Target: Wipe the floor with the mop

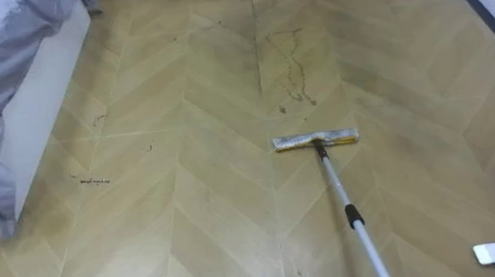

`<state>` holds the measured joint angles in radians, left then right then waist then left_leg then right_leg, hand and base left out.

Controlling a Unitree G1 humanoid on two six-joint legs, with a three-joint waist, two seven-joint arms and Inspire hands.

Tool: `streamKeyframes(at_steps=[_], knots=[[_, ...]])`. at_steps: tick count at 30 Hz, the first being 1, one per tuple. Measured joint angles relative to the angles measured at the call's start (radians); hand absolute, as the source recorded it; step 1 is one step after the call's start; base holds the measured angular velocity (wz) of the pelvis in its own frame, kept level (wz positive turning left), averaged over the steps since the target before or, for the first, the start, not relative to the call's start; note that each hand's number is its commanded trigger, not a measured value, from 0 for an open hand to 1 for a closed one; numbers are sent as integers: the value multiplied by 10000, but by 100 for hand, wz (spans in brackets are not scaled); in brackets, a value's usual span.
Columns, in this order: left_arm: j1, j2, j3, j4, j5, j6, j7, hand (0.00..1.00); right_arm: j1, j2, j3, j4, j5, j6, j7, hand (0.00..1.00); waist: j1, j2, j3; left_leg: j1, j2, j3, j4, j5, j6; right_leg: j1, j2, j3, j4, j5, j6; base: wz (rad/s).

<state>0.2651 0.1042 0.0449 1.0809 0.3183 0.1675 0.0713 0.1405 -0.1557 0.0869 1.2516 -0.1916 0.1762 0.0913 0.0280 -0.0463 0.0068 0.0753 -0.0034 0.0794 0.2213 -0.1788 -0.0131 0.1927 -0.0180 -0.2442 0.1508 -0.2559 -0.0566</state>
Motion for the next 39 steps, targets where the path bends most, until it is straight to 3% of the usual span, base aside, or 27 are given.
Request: streamKeyframes(at_steps=[20, 24, 32, 34, 36, 37, 39], knots=[[-128, 4, 384, 99, 473, 46, -334, 0, -9, -41, -6, 6, -78, 9, 149, 100, 18, 24, -18, -96, -1, 3, 49, -2, 0, -78, -5, -20, 5, -4, -1, 0], [-275, 3, 293, 106, 472, 108, -330, 0, -125, -45, 11, -12, -77, 216, 122, 100, 37, 50, -36, -338, 4, -2, 129, -2, 0, -294, -8, -55, 76, -9, -10, 3], [-975, 20, 293, 634, 477, 196, -398, 0, -507, -44, -14, 366, 182, 318, 68, 100, -35, 95, -8, -1223, -20, -321, 487, -2, 0, -1017, -34, -328, 397, -9, -16, 10], [-1240, 14, 281, 674, 476, 154, -381, 0, -711, -58, -9, 390, 185, 320, -67, 100, -46, 228, -20, -1830, 4, -377, 901, -3, 0, -1527, -67, -361, 745, -39, -47, 7], [-1412, 6, 248, 775, 476, 132, -343, 0, -915, -107, -7, 540, 172, 298, -157, 100, -116, 242, 58, -2323, 46, -388, 1240, -26, 39, -2021, -100, -440, 1073, -65, -69, 7], [-1516, 21, 251, 805, 479, 124, -314, 0, -1012, -124, -12, 592, 136, 276, -164, 100, -146, 368, 20, -2709, 54, -388, 1495, -62, 83, -2419, -140, -444, 1403, -191, -92, 7], [-1580, 40, 297, 878, 480, 58, -227, 0, -1052, -130, -11, 686, 114, 215, -183, 100, -127, 370, 52, -3176, 64, -393, 1814, -139, 86, -3028, -210, -397, 1987, -375, -129, -2]])
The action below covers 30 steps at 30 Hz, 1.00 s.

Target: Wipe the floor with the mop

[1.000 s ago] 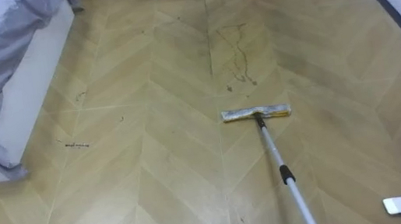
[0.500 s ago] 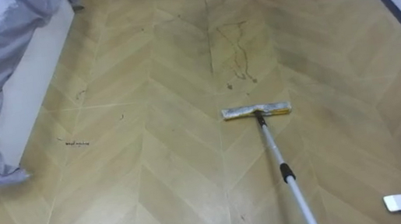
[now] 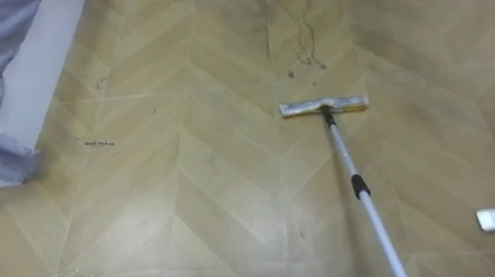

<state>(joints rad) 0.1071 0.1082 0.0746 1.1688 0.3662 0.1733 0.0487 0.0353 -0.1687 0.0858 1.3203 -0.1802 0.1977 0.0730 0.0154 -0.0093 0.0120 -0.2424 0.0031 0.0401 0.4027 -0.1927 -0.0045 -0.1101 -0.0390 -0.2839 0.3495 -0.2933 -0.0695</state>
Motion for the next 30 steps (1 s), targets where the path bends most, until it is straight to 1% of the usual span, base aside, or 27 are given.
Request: streamKeyframes(at_steps=[1, 2, 3, 5, 8, 9, 10, 11, 12, 13, 14, 15, 16, 17, 18, 19, 20, 21, 22, 23, 24, 25, 26, 27, 28, 29, 30], knots=[[-40, 0, -5, 67, 0, -5, 65, 0, -1, -23, 7, 43, 14, -1, -56, 100, 10, 109, 3, -367, 10, -9, 346, -118, -6, -428, -71, -12, 412, -183, -27, 0], [-80, -1, -46, 192, 0, -5, 72, 0, 9, -69, 68, 167, 108, 1, -66, 100, -22, 125, 35, -762, 19, -15, 706, -236, 4, -807, -134, -57, 823, -360, -28, 9], [-149, 3, -130, 327, -1, -3, 84, 0, 45, -113, 124, 239, 232, 0, -67, 100, -48, 220, 47, -1187, 16, -13, 1086, -335, 36, -1248, -205, -56, 1287, -528, -26, 12], [-202, 12, -247, 441, -26, 0, 103, 0, 36, -142, 195, 320, 418, -9, -78, 100, -51, 263, 62, -1637, -8, -11, 1430, -414, 64, -1776, -330, -55, 1828, -700, -47, 3], [-366, 37, -296, 704, -259, 53, 236, 0, 116, -141, 558, 420, 1145, -157, -126, 100, -77, 283, 64, -2908, -127, -10, 2627, -606, 81, -3130, -679, 17, 3365, -1242, -81, 8], [-378, 27, -328, 702, -319, 63, 281, 0, 121, -146, 606, 420, 1205, -179, -174, 100, -71, 297, 61, -3119, -121, -12, 2871, -662, 88, -3330, -685, 57, 3592, -1334, -68, 6], [-384, 25, -404, 677, -492, 68, 339, 0, 121, -159, 767, 420, 1413, -227, -270, 100, -47, 356, 27, -3534, -91, -23, 3377, -808, 84, -3705, -723, 62, 4080, -1500, -119, 0], [-391, 16, -415, 686, -604, 74, 377, 0, 123, -181, 930, 422, 1656, -265, -331, 100, -42, 353, 31, -3953, -97, -115, 4031, -966, 44, -4029, -848, 37, 4686, -1735, -174, 0], [-391, 12, -420, 697, -604, 75, 380, 0, 123, -187, 991, 435, 1739, -274, -376, 100, -41, 368, 28, -4134, -114, -160, 4376, -1067, 13, -4157, -895, 21, 4988, -1866, -206, 6], [-400, 6, -449, 707, -627, 86, 454, 0, 105, -172, 1126, 464, 1836, -276, -479, 100, 48, 366, 54, -4465, -126, -179, 5031, -1234, -36, -4408, -1021, -19, 5626, -2153, -262, 9], [-431, 7, -634, 695, -777, 97, 623, 0, 40, -140, 1196, 548, 1849, -273, -531, 100, 101, 346, 58, -4799, -141, -191, 5662, -1336, -92, -4694, -1091, 19, 6177, -2433, -295, 10], [-449, 6, -729, 692, -881, 96, 706, 0, -50, -129, 1192, 627, 1863, -272, -563, 100, 155, 342, 59, -5007, -147, -209, 6030, -1334, -94, -4836, -1145, 20, 6476, -2597, -372, 0], [-429, 12, -1003, 691, -1170, 93, 809, 0, -343, -135, 1191, 847, 1881, -282, -641, 100, 250, 328, 67, -5434, -145, -333, 6847, -1317, -115, -5086, -1136, 74, 6999, -2854, -396, -15], [-367, 20, -1205, 659, -1431, 101, 916, 0, -623, -183, 1173, 952, 1759, -212, -682, 100, 437, 301, 60, -5879, -64, -400, 7664, -1247, -204, -5269, -1119, 119, 7504, -3130, -393, -28], [-353, 24, -1283, 632, -1520, 110, 981, 0, -799, -229, 1152, 1020, 1729, -198, -713, 100, 579, 363, 25, -6083, 19, -413, 8070, -1128, -262, -5384, -1063, 180, 7738, -3202, -453, -46], [-331, 88, -1503, 630, -1800, 123, 1056, 0, -1283, -309, 1132, 1195, 1645, -171, -725, 100, 825, 274, 84, -6499, 61, -500, 8837, -675, -283, -5565, -853, 481, 8137, -3339, -387, -44], [-329, 127, -1629, 644, -1897, 121, 1081, 0, -1546, -361, 1097, 1223, 1659, -124, -718, 100, 935, 241, 101, -6737, 68, -533, 9221, -338, -303, -5630, -745, 610, 8282, -3398, -420, -54], [-351, 166, -1797, 638, -2154, 107, 1132, 0, -2088, -542, 1086, 1223, 1766, -130, -681, 100, 1191, 83, 178, -7119, 62, -600, 9888, 358, -317, -5736, -636, 798, 8516, -3442, -434, -55], [-292, 205, -1960, 624, -2299, 36, 1138, 0, -2691, -732, 1091, 1194, 2016, -233, -660, 100, 1379, 10, 212, -7292, 57, -598, 10205, 758, -361, -5773, -614, 960, 8700, -3497, -499, -59], [-284, 239, -2038, 619, -2462, -64, 1137, 0, -3202, -908, 1144, 1101, 2530, -399, -618, 100, 1515, -8, 211, -7317, 66, -545, 10121, 686, -329, -5769, -572, 1052, 8742, -3509, -492, -39], [-287, 271, -2088, 609, -2464, -91, 1136, 0, -3392, -979, 1201, 1023, 2762, -460, -590, 100, 1575, -32, 210, -7306, 65, -522, 9917, 582, -264, -5773, -557, 1091, 8734, -3512, -484, -12], [-344, 378, -2104, 607, -2462, -173, 1126, 0, -3684, -1096, 1309, 923, 3270, -598, -474, 100, 1636, -138, 234, -7204, 23, -402, 8991, 168, -277, -5794, -532, 1179, 8674, -3532, -441, 14], [-377, 525, -2108, 584, -2468, -237, 1095, 0, -3931, -1133, 1322, 903, 3578, -665, -382, 100, 1649, -234, 232, -7053, 8, -297, 7833, -204, -329, -5795, -528, 1193, 8564, -3519, -338, 23], [-391, 606, -2133, 561, -2465, -254, 1061, 0, -3972, -1129, 1323, 904, 3677, -648, -345, 100, 1646, -273, 226, -6980, 7, -218, 7310, -357, -301, -5795, -511, 1193, 8493, -3530, -309, 33], [-415, 734, -2161, 463, -2445, -240, 950, 0, -3972, -1138, 1367, 911, 3819, -641, -247, 100, 1649, -232, 157, -6852, 17, -148, 6485, -667, -103, -5792, -505, 1197, 8339, -3575, -216, 27], [-436, 762, -2163, 415, -2446, -216, 920, 0, -3939, -1148, 1448, 913, 3915, -641, -223, 100, 1647, -301, 170, -6830, -18, -64, 6306, -826, 134, -5781, -523, 1205, 8235, -3584, -166, 34], [-507, 771, -2175, 346, -2443, -162, 874, 0, -3720, -1178, 1597, 948, 4169, -643, -139, 100, 1636, -346, 203, -6759, -26, 78, 6076, -913, 279, -5615, -602, 1211, 7917, -3505, -27, 38]])
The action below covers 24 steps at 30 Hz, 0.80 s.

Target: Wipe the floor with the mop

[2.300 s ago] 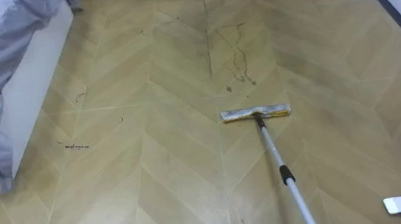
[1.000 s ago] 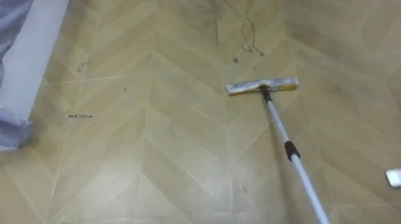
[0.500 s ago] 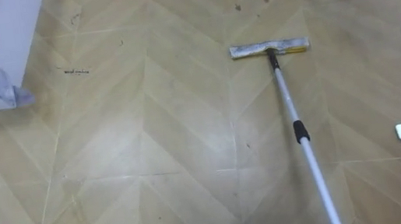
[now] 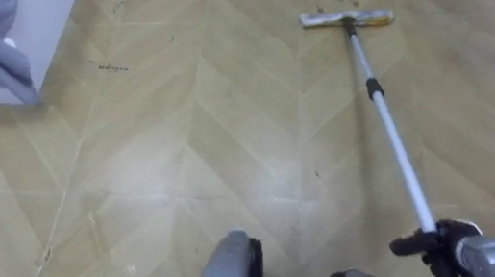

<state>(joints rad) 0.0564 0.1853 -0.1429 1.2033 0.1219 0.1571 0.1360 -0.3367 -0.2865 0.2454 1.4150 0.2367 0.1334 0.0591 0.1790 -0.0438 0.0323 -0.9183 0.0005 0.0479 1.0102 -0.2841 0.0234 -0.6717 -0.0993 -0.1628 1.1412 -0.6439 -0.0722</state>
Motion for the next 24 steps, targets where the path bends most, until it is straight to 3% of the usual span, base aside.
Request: streamKeyframes(at_steps=[2, 3, 4, 5, 6, 7, 9, 10, 11, 12, 13, 14, 16, 17, 18, 19, 20, 21, 22, 23, 24], knots=[[-82, -186, 10, -50, 5, 51, -162, 0, 812, -274, 179, 401, 218, 12, 286, 100, -34, 235, -110, 309, -152, 233, -307, -365, 554, 434, -60, 238, -598, 248, 298, 41], [-116, -228, 24, -74, 4, 50, -163, 0, 1005, -389, 186, 544, 208, 13, 278, 100, -38, 297, -103, 356, -237, 305, -296, -500, 676, 379, -67, 462, -331, 364, 431, 36], [-268, -300, 42, -107, 13, 73, -137, 0, 1446, -652, 363, 809, 156, 83, 241, 100, -125, 484, -97, 467, -499, 340, -182, -734, 782, -21, -165, 788, 622, 1014, 622, 30], [-321, -337, 43, -198, -42, 58, -67, 0, 1972, -708, 548, 831, 49, 389, 4, 100, -115, 730, -110, 603, -585, 316, -60, -1006, 988, -515, -127, 1052, 1546, 2031, 728, 21], [-331, -310, 46, -311, -57, 28, -12, 0, 2187, -712, 628, 833, 48, 534, -81, 100, -134, 812, -117, 682, -622, 298, -51, -1142, 1018, -763, -44, 1215, 1907, 2570, 768, 6], [-347, -277, 22, -520, -109, -75, 158, 0, 2573, -642, 679, 797, 27, 670, -232, 100, -346, 1037, -185, 739, -662, 121, -68, -1365, 1081, -1156, 151, 1341, 2343, 3171, 798, 0], [-467, -233, 20, -702, -95, -217, 425, 0, 2914, -232, 670, 666, -24, 689, -491, 100, -613, 1155, -159, 828, -763, -2, -246, -1498, 1133, -1913, 193, 1308, 2099, 2941, 811, 0], [-490, -288, 3, -751, -44, -291, 579, 0, 3040, 42, 671, 668, -23, 683, -627, 100, -792, 1139, -150, 983, -944, -121, -394, -1553, 1153, -2420, 257, 1308, 1345, 2800, 824, -13], [-490, -344, 3, -751, 16, -308, 620, 0, 3087, 151, 663, 667, -28, 682, -697, 100, -855, 1144, -147, 1106, -1013, -207, -483, -1588, 1154, -2584, 303, 1312, 775, 2770, 814, -25], [-476, -479, 4, -740, 13, -288, 684, 0, 3155, 339, 660, 667, -29, 684, -790, 100, -925, 1153, -143, 1393, -1036, -241, -656, -1724, 1147, -2829, 392, 1282, -541, 2782, 784, -29], [-462, -563, 12, -741, -3, -268, 706, 0, 3195, 516, 582, 667, -55, 754, -814, 100, -931, 1127, -125, 1723, -1036, -267, -806, -1930, 1081, -2953, 545, 1267, -1876, 2985, 662, -21], [-438, -604, 4, -736, -6, -228, 719, 0, 3187, 620, 440, 635, -115, 957, -798, 100, -937, 1108, -114, 2073, -1036, -309, -856, -2206, 1017, -2946, 562, 1169, -2710, 3510, 510, -6], [-159, -599, -1, -864, -30, -75, 857, 0, 3146, 592, 363, 612, -293, 1270, -788, 100, -916, 1024, -148, 2554, -993, -380, -751, -2608, 819, -2543, 466, 881, -2589, 3679, 235, 0], [4, -578, 17, -892, -66, 15, 969, 0, 2977, 495, 275, 542, -642, 1295, -814, 100, -906, 956, -116, 2571, -916, -432, -108, -2649, 659, -2323, 400, 673, -2285, 3426, 108, 0], [50, -556, 11, -969, -113, 93, 999, 0, 2838, 442, 200, 583, -782, 1307, -821, 100, -906, 998, -137, 2429, -825, -370, 498, -2483, 367, -2224, 424, 625, -2103, 3230, 56, 5], [198, -466, -48, -1096, -342, 208, 1113, 0, 2492, 319, 137, 652, -907, 1334, -863, 100, -830, 809, -44, 1891, -544, -224, 2124, -1654, -292, -2011, 544, 645, -1609, 2781, -93, -3], [332, -386, -179, -1252, -527, 253, 1234, 0, 2015, 142, 69, 604, -1026, 1363, -896, 100, -635, 579, -82, 1299, -395, -55, 3544, -242, -427, -1886, 612, 742, -1150, 2360, -219, -17], [338, -367, -183, -1257, -530, 254, 1268, 0, 1690, 45, 76, 552, -1066, 1359, -899, 100, -449, 397, -63, 993, -369, 28, 4060, 594, -433, -1855, 632, 834, -987, 2198, -286, -39], [389, -322, -216, -1257, -564, 156, 1322, 0, 949, -139, 68, 483, -1004, 1216, -899, 100, -253, 119, -43, 385, -335, 90, 4907, 1786, -538, -1766, 687, 933, -754, 1925, -354, -29], [380, -203, -357, -1264, -656, 70, 1329, 0, 344, -266, 70, 323, -841, 995, -903, 100, -206, -85, 24, -319, -270, 47, 5401, 1661, -404, -1637, 731, 924, -571, 1655, -412, -19], [378, -135, -399, -1315, -687, 54, 1321, 0, 108, -296, 74, 223, -727, 851, -891, 100, -153, -115, 45, -616, -216, 47, 5390, 1527, -314, -1529, 754, 939, -483, 1524, -417, -8]])
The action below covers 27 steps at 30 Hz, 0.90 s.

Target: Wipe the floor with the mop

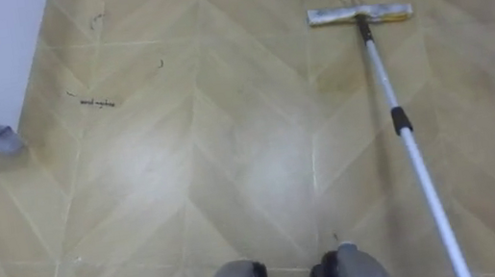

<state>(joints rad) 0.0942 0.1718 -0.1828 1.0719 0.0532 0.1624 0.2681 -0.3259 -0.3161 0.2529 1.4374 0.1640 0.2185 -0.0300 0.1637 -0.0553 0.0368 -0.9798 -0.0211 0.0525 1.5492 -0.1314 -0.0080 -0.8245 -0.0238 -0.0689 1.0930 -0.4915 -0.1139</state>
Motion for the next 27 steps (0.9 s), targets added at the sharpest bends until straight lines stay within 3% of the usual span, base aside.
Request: streamKeyframes(at_steps=[1, 2, 3, 4, 5, 6, 7, 8, 9, 10, 11, 12, 13, 14, 15, 17, 19, 20, 21, 22, 24, 25, 26, 27], knots=[[91, 83, 24, -81, -14, 0, -13, 0, -390, -10, 6, -185, 348, -305, 42, 100, 191, -234, 137, -396, 190, 22, -593, -392, 46, 305, 77, 23, 63, -236, 56, -6], [230, 72, 9, -171, -19, 3, -55, 0, -518, -32, 113, -368, 592, -542, 100, 100, 304, -315, 126, -472, 313, 14, -2158, -768, -22, 717, 94, -35, -36, -500, 108, 0], [261, 56, 10, -235, -15, 26, -110, 0, -516, -50, 133, -452, 676, -586, 127, 100, 326, -308, 120, -398, 337, 7, -3098, -869, -31, 941, 94, -66, -106, -633, 165, 20], [414, 43, 13, -358, -6, -2, -234, 0, -482, -70, 210, -474, 921, -623, 168, 100, 352, -178, 124, -144, 443, -7, -5157, -860, -56, 1430, 96, -173, -274, -924, 273, 22], [443, 37, 16, -343, -9, 0, -302, 0, -439, -85, 203, -473, 1092, -629, 189, 100, 336, -117, 115, -18, 488, -69, -6000, -820, -30, 1699, 91, -269, -364, -1079, 313, 30], [405, 79, 44, -267, 2, 48, -448, 0, -120, -100, 249, -476, 1242, -636, 259, 100, 300, -48, 63, 125, 491, 98, -6260, -679, 546, 2132, -57, -369, -506, -1412, 503, 47], [297, 47, 69, -248, 92, 88, -491, 0, 364, -157, 286, -390, 1193, -615, 379, 100, 277, -30, -4, 326, 221, 274, -6227, -1025, 971, 2474, -313, -379, -679, -1589, 803, 54], [211, 0, 69, -268, 153, 77, -529, 0, 615, -211, 322, -329, 1162, -552, 402, 100, 261, 30, -21, 441, 46, 294, -6213, -1197, 1081, 2570, -449, -327, -650, -1573, 843, 63], [39, -84, 88, -327, 211, 40, -552, 0, 1167, -306, 409, -100, 1167, -473, 425, 100, 236, 136, -57, 686, -344, 376, -6202, -1492, 1296, 2517, -669, -150, -12, -1300, 1131, 54], [-22, -155, 88, -405, 267, -21, -537, 0, 1765, -389, 432, 94, 1179, -354, 367, 100, 200, 367, -194, 882, -640, 409, -6064, -1815, 1559, 2225, -885, 50, 917, -546, 1428, 52], [-52, -197, 114, -512, 285, -144, -452, 0, 2290, -394, 496, 122, 1144, -121, 200, 100, 110, 570, -296, 1117, -849, 388, -6038, -2109, 1700, 1880, -936, 320, 1784, 336, 1450, 32], [-66, -217, 152, -566, 280, -180, -386, 0, 2496, -353, 494, 123, 1144, -25, 131, 100, 21, 667, -306, 1246, -950, 362, -6067, -2221, 1756, 1731, -943, 414, 2106, 577, 1429, 17], [-147, -250, 207, -713, 282, -199, -306, 0, 2809, -229, 493, 120, 1144, 53, -2, 100, -111, 899, -275, 1480, -1078, 179, -6153, -2400, 1798, 1307, -912, 397, 2357, 553, 1424, 5], [-218, -257, 207, -718, 270, -268, -267, 0, 3003, -34, 493, 122, 1145, 114, -150, 100, -251, 1088, -259, 1619, -1164, -104, -6256, -2507, 1778, 693, -747, 374, 2225, 508, 1379, -4], [-263, -247, 209, -703, 264, -303, -211, 0, 3082, 106, 494, 121, 1144, 117, -227, 100, -315, 1113, -257, 1718, -1164, -107, -6355, -2538, 1767, 350, -689, 366, 2027, 504, 1382, -12], [-293, -270, 147, -706, 287, -295, -79, 0, 3270, 648, 488, 82, 990, 148, -340, 100, -629, 1202, -223, 2156, -1181, -312, -6722, -2715, 1689, -549, -406, 339, 129, 548, 1338, -4], [-242, -297, 50, -690, 269, -251, -46, 0, 3306, 867, 460, 0, 970, 258, -361, 100, -739, 1112, -155, 2582, -1184, -365, -6838, -2999, 1578, -758, -374, 307, -1641, 898, 1121, 0], [-168, -351, 16, -668, 258, -135, -27, 0, 3257, 877, 404, -38, 888, 394, -366, 100, -758, 1100, -149, 2834, -1181, -453, -6708, -3319, 1498, -706, -368, 249, -1992, 1386, 926, 0], [-121, -361, 9, -656, 266, -83, -23, 0, 3249, 869, 355, -84, 780, 460, -373, 100, -766, 1096, -151, 2963, -1180, -504, -6617, -3461, 1446, -563, -390, 151, -1934, 1435, 859, 10], [-13, -355, 17, -651, 243, 1, -4, 0, 3080, 808, 197, -113, 568, 638, -381, 100, -756, 1065, -136, 3112, -1139, -611, -6338, -3695, 1229, -328, -438, -48, -1787, 1411, 778, 11], [57, -266, 16, -628, 144, 192, 65, 0, 2420, 624, 73, -55, 146, 817, -392, 100, -658, 964, -95, 2674, -832, -322, -4894, -3508, 792, -231, -307, -109, -1310, 971, 566, -12], [192, -136, -8, -742, -21, 237, 113, 0, 1812, 449, 22, -40, -128, 810, -393, 100, -465, 734, -51, 2192, -510, -47, -3601, -3002, 265, -230, -119, 8, -909, 661, 470, -47], [389, 12, -195, -840, -169, 276, 167, 0, 1139, 256, 32, -55, -155, 713, -416, 100, -302, 514, -19, 1743, -358, 35, -2402, -2188, 80, -171, 36, 129, -554, 381, 281, -51], [489, 67, -219, -893, -216, 280, 164, 0, 808, 172, 31, -139, -101, 619, -431, 100, -208, 441, -20, 1494, -314, 40, -1902, -1851, -18, -107, 121, 219, -405, 228, 222, -36]])
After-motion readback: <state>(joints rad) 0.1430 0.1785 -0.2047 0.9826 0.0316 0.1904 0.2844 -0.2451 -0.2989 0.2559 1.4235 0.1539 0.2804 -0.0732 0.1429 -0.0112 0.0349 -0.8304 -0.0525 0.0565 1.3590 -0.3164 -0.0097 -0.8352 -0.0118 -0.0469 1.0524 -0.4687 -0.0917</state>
